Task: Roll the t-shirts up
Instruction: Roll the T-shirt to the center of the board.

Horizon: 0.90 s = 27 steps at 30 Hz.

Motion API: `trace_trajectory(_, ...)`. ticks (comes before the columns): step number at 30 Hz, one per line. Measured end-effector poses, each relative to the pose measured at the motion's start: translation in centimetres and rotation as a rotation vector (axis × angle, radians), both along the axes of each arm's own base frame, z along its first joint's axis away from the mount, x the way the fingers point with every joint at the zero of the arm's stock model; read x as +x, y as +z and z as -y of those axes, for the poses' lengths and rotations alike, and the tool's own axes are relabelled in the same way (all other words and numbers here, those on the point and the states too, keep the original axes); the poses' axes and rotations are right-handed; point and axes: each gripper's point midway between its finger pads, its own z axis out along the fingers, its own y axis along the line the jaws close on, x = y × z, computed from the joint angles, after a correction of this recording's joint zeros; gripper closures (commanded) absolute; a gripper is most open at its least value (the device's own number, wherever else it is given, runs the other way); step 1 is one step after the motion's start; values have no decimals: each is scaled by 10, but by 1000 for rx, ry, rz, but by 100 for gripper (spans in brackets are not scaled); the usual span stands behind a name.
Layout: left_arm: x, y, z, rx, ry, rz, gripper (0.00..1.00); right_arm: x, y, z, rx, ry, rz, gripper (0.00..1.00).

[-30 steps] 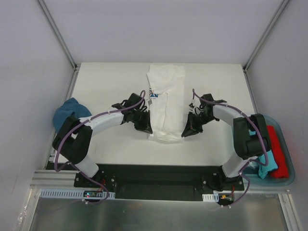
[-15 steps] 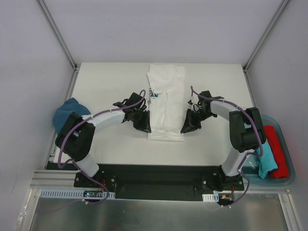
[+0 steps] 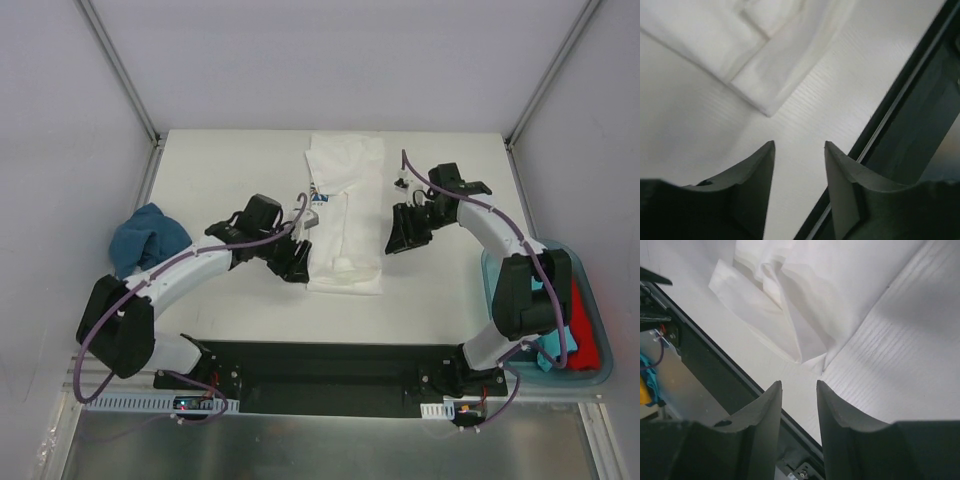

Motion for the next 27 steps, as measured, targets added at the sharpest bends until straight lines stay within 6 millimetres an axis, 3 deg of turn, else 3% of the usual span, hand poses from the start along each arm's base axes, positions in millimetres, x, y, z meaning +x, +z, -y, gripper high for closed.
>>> trace_trajectory(2,-19,4,2,-36,-149,66,94,-5,5,0,-2,44,40,68)
trace_trajectory(4,-30,7,8,-72,-272,113,100,-8,6,-2,-2,67,53,68)
trace_trajectory(9,-34,-9,28,-98,-427,100,100,-14,-1,-1,-8,82,39,68)
trace_trajectory(17,-39,-27,78,-103,-571,69,100,-19,-2,4,-18,74,54,67)
trace_trajectory(22,-25,-37,97,-92,-569,64,100,-6,3,18,-20,18,91,67)
trace_trajectory(27,0,-49,106,-58,-534,81,99,8,6,37,-28,-51,110,66)
